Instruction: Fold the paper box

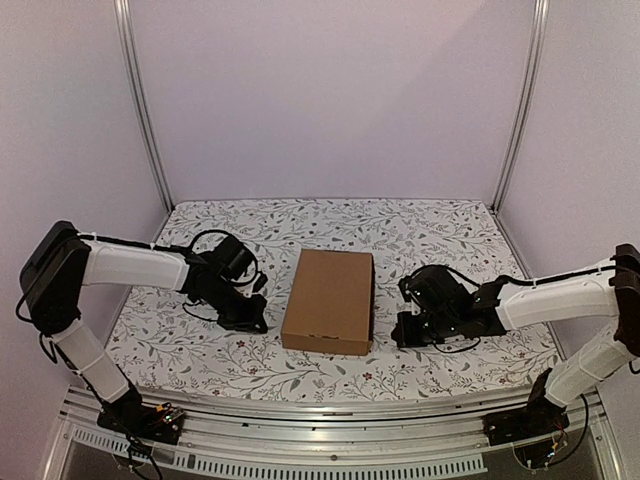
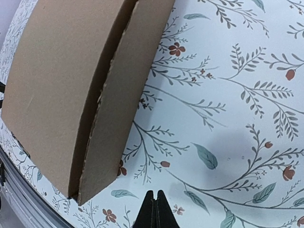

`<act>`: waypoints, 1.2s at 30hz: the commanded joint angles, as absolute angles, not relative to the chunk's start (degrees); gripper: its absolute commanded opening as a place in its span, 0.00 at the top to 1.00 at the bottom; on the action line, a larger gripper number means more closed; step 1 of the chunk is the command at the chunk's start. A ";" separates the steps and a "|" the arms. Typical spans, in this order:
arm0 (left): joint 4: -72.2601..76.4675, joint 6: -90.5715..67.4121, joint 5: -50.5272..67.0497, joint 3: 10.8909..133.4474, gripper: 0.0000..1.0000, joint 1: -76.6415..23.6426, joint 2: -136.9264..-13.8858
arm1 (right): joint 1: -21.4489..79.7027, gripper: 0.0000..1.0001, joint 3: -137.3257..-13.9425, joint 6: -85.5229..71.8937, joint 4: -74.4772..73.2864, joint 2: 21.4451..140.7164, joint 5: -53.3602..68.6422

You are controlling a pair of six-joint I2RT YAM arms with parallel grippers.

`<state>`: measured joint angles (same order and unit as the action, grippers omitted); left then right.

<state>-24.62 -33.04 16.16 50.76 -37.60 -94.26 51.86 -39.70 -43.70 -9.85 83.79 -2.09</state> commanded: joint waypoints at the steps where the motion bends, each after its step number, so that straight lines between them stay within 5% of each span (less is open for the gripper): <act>1: -24.10 -33.81 17.57 49.62 1.00 -39.65 -93.45 | 55.16 1.00 -37.89 -48.16 -10.98 81.34 -5.77; 16: -21.88 -34.57 20.64 63.36 1.00 -49.73 -103.88 | 61.42 1.00 -55.38 -47.41 -5.22 98.66 -0.65; 36: -27.54 -33.16 11.98 54.10 1.00 -47.55 -95.90 | 61.71 1.00 -40.26 -50.58 -12.64 86.87 -9.15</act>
<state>-26.55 -34.02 12.99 54.43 -47.22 -97.69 61.49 -41.32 -49.30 -12.45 88.49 -8.19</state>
